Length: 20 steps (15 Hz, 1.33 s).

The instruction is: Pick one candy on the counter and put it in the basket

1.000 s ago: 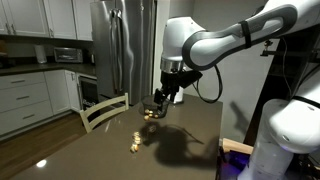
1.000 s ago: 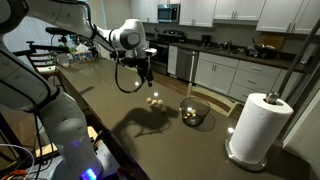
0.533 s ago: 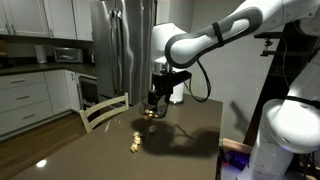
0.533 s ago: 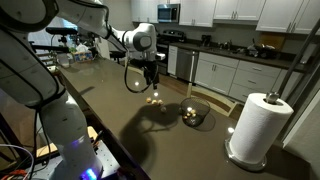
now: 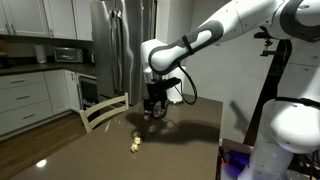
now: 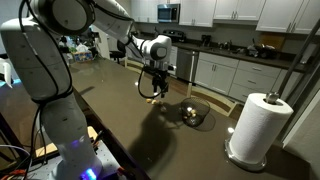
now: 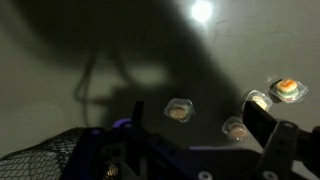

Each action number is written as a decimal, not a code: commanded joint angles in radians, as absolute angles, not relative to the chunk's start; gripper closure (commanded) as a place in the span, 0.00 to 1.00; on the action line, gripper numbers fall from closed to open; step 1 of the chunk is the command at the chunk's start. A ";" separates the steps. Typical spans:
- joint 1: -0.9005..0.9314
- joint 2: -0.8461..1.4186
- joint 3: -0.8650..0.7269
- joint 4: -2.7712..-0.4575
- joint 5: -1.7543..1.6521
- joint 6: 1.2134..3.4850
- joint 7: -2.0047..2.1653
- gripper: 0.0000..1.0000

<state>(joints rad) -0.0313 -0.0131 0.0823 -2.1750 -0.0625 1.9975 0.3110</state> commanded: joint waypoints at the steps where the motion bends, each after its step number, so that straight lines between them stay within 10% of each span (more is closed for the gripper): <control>1: -0.018 0.048 0.048 -2.129 -0.002 1.992 0.208 0.00; 20: -0.013 0.236 0.009 -2.127 0.024 2.192 0.129 0.00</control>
<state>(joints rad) -0.0204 0.1982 0.0240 -2.1274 0.0305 2.1383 0.1613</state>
